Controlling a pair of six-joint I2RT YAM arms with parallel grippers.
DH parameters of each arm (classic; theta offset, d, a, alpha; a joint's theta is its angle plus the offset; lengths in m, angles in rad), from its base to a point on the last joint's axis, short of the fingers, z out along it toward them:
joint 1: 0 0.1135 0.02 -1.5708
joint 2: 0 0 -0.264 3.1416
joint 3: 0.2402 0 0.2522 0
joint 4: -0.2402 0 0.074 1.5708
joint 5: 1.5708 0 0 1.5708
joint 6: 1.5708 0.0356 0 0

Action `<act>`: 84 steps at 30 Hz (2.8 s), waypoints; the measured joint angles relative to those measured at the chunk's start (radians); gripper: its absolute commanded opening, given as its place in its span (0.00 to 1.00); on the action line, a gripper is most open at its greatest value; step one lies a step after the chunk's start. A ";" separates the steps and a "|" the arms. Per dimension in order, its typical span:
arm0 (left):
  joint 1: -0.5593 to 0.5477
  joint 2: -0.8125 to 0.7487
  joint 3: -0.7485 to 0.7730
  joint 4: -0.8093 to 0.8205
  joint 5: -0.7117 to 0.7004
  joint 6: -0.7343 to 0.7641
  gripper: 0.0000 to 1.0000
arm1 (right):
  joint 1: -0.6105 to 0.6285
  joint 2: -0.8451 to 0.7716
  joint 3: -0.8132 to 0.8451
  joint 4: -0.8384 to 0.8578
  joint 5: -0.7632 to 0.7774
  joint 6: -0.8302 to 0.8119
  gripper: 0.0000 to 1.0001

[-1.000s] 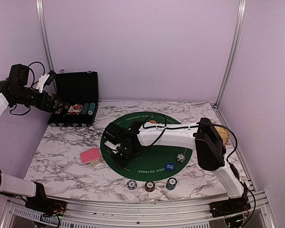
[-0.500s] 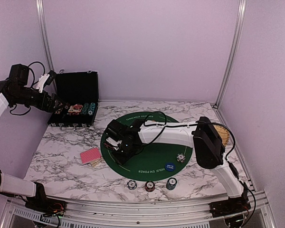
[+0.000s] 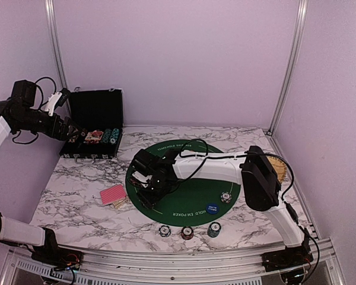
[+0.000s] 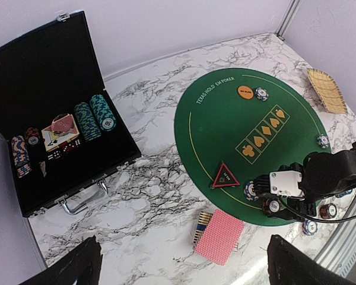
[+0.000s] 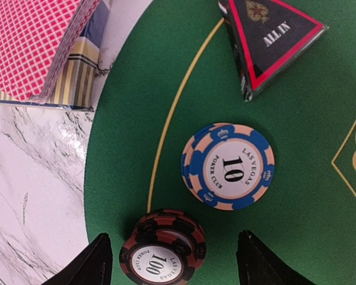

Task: Distribute texas hold em gaming equipment
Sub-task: Place the object at the center of the board, then pick up the pile of poker chips from the pile of poker chips.

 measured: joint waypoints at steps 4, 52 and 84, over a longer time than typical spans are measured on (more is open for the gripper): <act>0.000 0.000 0.000 0.000 0.000 0.000 0.99 | -0.002 -0.008 0.014 -0.006 0.025 0.000 0.67; 0.000 -0.011 0.000 -0.011 0.001 0.003 0.99 | 0.159 -0.529 -0.689 -0.028 -0.019 0.084 0.73; -0.002 -0.011 0.000 -0.015 0.001 0.003 0.99 | 0.136 -0.510 -0.721 -0.002 -0.013 0.079 0.36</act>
